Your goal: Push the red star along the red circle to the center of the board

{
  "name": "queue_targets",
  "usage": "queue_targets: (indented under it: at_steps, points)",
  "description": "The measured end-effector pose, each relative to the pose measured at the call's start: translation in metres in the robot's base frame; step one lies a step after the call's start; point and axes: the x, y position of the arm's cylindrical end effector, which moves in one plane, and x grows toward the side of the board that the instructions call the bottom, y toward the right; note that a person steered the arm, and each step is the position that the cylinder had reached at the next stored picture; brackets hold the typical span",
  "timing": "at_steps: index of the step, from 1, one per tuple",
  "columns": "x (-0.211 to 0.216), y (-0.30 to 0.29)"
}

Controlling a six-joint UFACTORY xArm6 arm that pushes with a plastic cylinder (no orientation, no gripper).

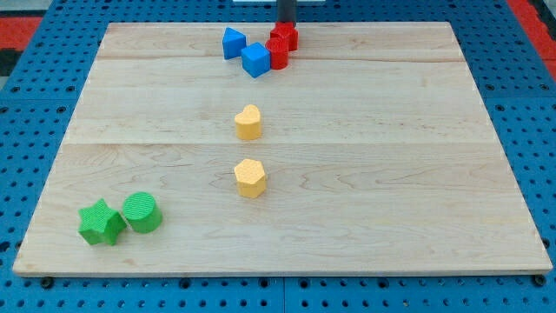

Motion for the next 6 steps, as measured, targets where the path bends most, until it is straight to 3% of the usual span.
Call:
queue_targets:
  at_steps: [2, 6]
  points:
    - [0.009, -0.015]
    - [0.14, -0.002]
